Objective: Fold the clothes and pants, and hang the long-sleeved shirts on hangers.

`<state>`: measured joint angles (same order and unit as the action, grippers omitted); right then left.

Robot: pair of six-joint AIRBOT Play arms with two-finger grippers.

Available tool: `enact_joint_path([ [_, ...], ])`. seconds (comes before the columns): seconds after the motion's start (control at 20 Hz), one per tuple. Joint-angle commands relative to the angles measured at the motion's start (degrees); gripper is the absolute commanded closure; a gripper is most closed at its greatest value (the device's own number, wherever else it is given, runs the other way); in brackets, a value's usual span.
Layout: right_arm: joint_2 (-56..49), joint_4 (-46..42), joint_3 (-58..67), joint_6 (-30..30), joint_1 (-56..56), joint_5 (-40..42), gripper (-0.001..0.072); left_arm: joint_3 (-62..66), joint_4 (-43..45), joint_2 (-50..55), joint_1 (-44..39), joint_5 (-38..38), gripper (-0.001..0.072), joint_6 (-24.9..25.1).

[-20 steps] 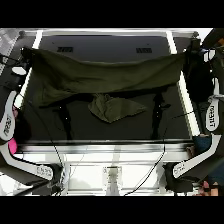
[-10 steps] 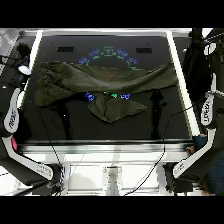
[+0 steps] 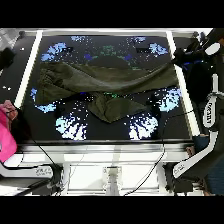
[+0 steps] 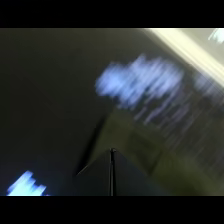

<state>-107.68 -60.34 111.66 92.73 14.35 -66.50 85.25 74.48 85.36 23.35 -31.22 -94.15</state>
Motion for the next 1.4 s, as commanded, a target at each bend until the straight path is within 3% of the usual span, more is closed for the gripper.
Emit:
enact_joint_path([
  [0.0, 4.0, 7.34, -11.74, -10.91, -0.22, -5.22, 0.0705, -9.94, -4.5, -7.82, 5.25, -12.31, 0.0667, 13.22],
  [0.1, 8.85, 9.86, -21.88, -14.62, 0.02, -4.35, 0.0705, -19.32, -8.76, -12.44, 9.07, -14.71, 0.0667, 16.39],
  [0.2, 14.62, 10.67, -31.47, -17.05, 0.07, -3.43, 0.0704, -26.62, -12.22, -14.97, 13.14, -22.1, 0.0665, 20.35],
  [0.3, 19.52, 11.43, -38.03, -17.81, 0.07, -1.22, 0.0702, -31.76, -13.29, -15.21, 15.67, -28.81, 0.0663, 20.04],
  [0.35, 20.85, 11.89, -39.19, -17.79, 0.04, -0.98, 0.0701, -34.12, -15.3, -15.19, 16.02, -30.25, 0.0624, 20.06],
  [0.45, 21.88, 12.66, -39.23, -16.79, -0.11, -0.92, 0.0681, -37.66, -19.02, -14.86, 15.47, -28.92, 0.0173, 20.06],
  [0.5, 21.9, 13.09, -38.82, -16.76, -0.11, -0.35, 0.0532, -38.56, -20.13, -14.19, 15.19, -27.82, 0.0155, 20.02],
  [0.55, 21.9, 13.46, -38.4, -16.74, -0.11, 0.68, 0.028, -39.01, -21.31, -13.14, 15.15, -26.51, 0.0158, 20.02],
  [0.6, 21.9, 14.32, -38.01, -16.72, -0.11, 1.33, 0.0096, -39.15, -24.0, -11.85, 15.15, -25.14, 0.0159, 20.04],
  [0.85, 21.9, 18.03, -35.56, -16.74, -0.11, 1.33, 0.0077, -39.1, -37.4, -3.96, 13.18, -12.74, 0.0163, 20.26],
  [1.0, 21.9, 18.27, -34.6, -16.74, -0.11, 0.26, 0.0077, -39.1, -44.06, -1.77, 11.41, -6.23, 0.0175, 26.56],
  [1.1, 21.9, 18.38, -34.42, -16.74, -0.11, -0.31, 0.0077, -39.08, -46.51, -0.57, 10.67, -2.62, 0.0175, 26.75],
  [1.25, 21.9, 18.4, -34.4, -16.74, -0.11, -0.59, 0.0077, -39.04, -51.08, 1.14, 9.46, 0.48, 0.0176, 27.5],
  [1.35, 21.9, 18.4, -34.4, -16.74, -0.13, -0.55, 0.0097, -38.97, -55.34, 1.99, 8.74, 0.61, 0.0235, 30.38],
])
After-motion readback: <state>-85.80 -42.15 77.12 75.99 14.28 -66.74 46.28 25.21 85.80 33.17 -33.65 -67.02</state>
